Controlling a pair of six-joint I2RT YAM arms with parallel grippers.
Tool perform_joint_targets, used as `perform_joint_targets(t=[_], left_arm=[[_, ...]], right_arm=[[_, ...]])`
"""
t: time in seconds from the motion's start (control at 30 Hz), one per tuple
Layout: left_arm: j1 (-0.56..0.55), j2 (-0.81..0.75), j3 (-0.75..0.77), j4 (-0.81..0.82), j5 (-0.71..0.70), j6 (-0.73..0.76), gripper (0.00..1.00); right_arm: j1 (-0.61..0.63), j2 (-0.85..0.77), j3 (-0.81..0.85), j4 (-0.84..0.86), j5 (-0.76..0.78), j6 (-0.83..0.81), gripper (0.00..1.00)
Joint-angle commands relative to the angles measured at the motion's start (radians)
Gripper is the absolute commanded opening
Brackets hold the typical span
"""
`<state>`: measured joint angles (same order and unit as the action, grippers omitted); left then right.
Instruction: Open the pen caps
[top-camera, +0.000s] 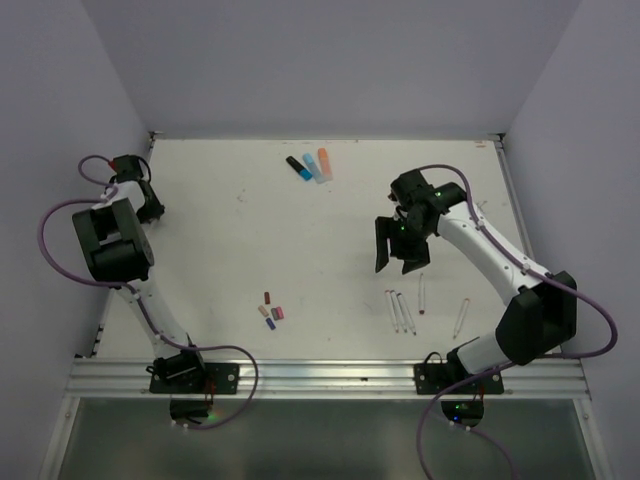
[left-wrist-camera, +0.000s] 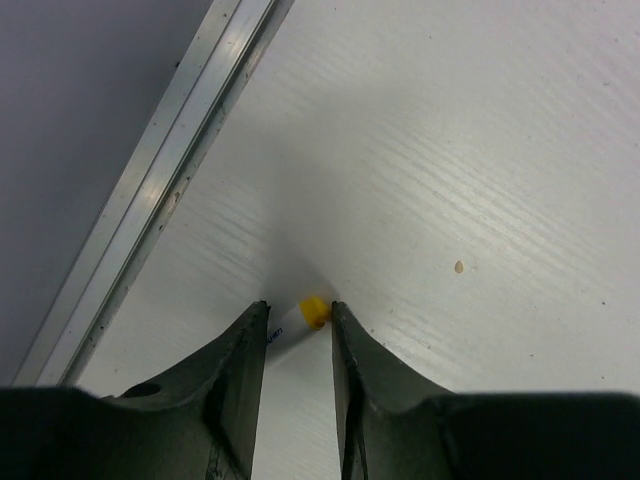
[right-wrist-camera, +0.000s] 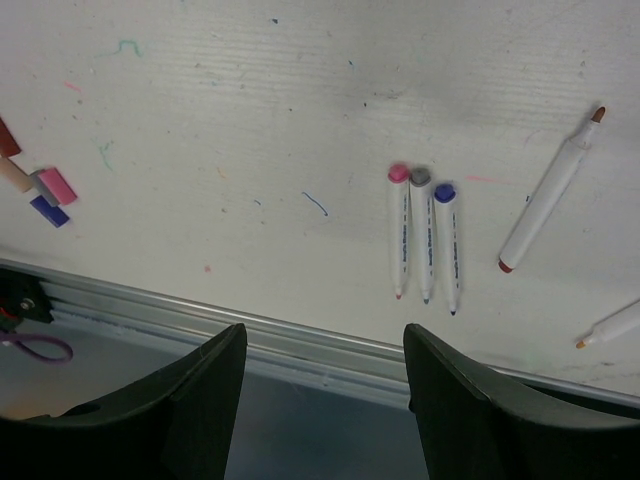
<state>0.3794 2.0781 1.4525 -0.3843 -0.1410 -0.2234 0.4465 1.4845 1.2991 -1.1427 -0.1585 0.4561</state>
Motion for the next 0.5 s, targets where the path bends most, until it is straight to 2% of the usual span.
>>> perform_joint_targets(t=[0.0, 0.1, 0.2, 0.27, 0.4, 0.43, 0.47], left_arm=[[0.003, 0.000, -0.053, -0.119, 0.014, 0.007, 0.33], [0.003, -0.001, -0.064, -0.116, 0.018, -0.002, 0.31], [0.004, 0.000, -0.075, -0.113, 0.029, -0.020, 0.23], [0.003, 0.000, -0.083, -0.114, 0.044, -0.028, 0.14], [0.004, -0.016, -0.112, -0.102, 0.072, -0.060, 0.06], [0.003, -0.018, -0.112, -0.102, 0.092, -0.063, 0.00], [0.004, -0.019, -0.110, -0.100, 0.104, -0.068, 0.00]], right_arm=[[0.001, -0.039, -0.012, -0.005, -0.016, 0.001, 0.68], [0.001, -0.049, -0.023, -0.002, -0.018, -0.002, 0.68], [0.001, -0.053, -0.035, 0.000, -0.021, -0.004, 0.68], [0.001, -0.055, -0.035, 0.000, -0.019, -0.007, 0.68], [0.001, -0.052, -0.031, 0.001, -0.021, -0.011, 0.68], [0.001, -0.052, -0.031, 0.006, -0.021, -0.011, 0.68], [0.001, -0.053, -0.034, 0.009, -0.022, -0.010, 0.68]])
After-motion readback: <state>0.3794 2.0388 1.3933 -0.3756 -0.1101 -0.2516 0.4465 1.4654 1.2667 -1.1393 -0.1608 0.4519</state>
